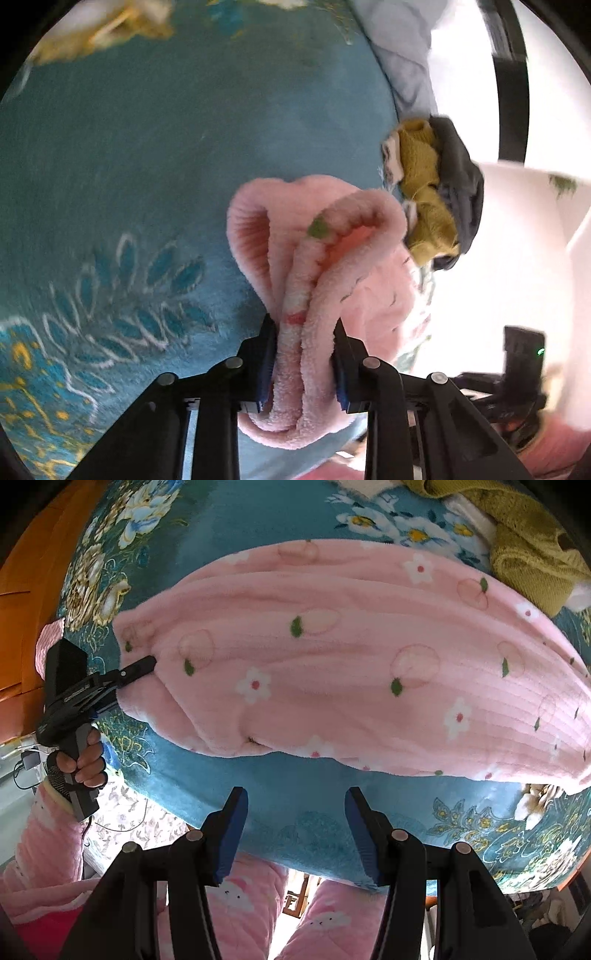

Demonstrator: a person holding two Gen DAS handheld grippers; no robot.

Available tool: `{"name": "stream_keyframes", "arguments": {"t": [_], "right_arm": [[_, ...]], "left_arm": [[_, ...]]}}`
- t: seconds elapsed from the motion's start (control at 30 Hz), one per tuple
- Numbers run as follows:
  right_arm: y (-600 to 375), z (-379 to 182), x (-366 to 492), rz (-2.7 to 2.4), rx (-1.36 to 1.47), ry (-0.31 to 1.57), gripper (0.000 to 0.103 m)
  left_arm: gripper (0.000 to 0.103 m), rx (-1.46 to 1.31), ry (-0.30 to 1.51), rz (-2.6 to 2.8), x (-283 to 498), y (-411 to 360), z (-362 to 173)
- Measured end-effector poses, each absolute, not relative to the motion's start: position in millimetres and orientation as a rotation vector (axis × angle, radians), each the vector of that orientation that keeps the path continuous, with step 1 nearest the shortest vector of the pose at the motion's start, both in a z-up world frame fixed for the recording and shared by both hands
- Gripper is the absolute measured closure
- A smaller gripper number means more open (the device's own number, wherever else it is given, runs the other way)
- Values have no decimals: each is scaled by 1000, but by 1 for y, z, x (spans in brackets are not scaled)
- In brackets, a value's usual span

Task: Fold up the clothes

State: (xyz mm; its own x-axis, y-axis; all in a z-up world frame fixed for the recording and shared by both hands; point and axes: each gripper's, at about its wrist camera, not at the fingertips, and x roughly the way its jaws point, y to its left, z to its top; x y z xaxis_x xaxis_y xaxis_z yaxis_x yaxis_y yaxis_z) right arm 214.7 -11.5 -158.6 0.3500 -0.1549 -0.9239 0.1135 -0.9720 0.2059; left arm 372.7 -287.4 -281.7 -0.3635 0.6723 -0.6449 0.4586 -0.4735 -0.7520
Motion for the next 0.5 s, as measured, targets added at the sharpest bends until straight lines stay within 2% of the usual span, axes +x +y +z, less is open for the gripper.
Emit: {"name": "stream_keyframes", "arguments": {"t": [0.07,0.27,0.33,0.43,0.47,0.5], "right_arm": [[-11,-160,216,-1665,2386,-44,47],[-10,-159,215,-1671,2390,-50,47],[-9,-159,215,-1677,2395,-57,47],[-8,-159,216,-1684,2399,-69,47],[-8,-158,216,-1687,2398,-76,47],[-8,-157,216,-1691,2395,-85,47]], "left_arm": [[68,-1742,-1521,1939,372,-292,-292],[41,-1631,-1768,1830,369,-303,-314],[40,-1593,-1807,1826,367,-303,-315],[47,-1572,-1828,1829,369,-305,-313],[66,-1574,-1829,1833,373,-307,-311],[72,-1576,-1829,1838,377,-310,-309]]}}
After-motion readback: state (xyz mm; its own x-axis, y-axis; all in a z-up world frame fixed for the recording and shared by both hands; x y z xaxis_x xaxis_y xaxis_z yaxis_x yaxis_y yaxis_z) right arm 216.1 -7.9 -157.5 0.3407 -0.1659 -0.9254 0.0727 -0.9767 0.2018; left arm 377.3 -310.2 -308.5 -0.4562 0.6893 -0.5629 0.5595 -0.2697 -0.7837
